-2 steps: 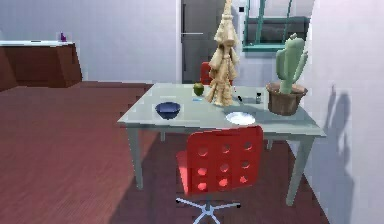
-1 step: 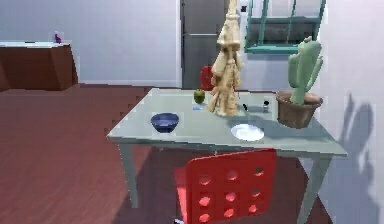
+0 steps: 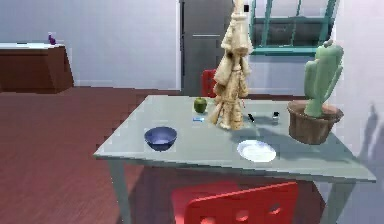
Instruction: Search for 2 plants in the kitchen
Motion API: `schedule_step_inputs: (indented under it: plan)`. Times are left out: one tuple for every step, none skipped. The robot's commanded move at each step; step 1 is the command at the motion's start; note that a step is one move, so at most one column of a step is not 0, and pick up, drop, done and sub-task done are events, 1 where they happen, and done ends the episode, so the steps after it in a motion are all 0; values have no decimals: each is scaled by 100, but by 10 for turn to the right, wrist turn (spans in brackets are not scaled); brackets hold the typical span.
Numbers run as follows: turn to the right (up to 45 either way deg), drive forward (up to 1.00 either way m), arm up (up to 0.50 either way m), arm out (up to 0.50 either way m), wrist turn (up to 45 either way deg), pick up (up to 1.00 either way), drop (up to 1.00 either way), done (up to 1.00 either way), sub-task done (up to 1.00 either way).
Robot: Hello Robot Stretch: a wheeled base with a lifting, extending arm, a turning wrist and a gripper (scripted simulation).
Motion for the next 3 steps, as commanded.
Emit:
schedule_step_inputs:
  plan:
    - [450,0,0,0,0,0,0,0,0]
    - [450,0,0,0,0,0,0,0,0]
    - [450,0,0,0,0,0,0,0,0]
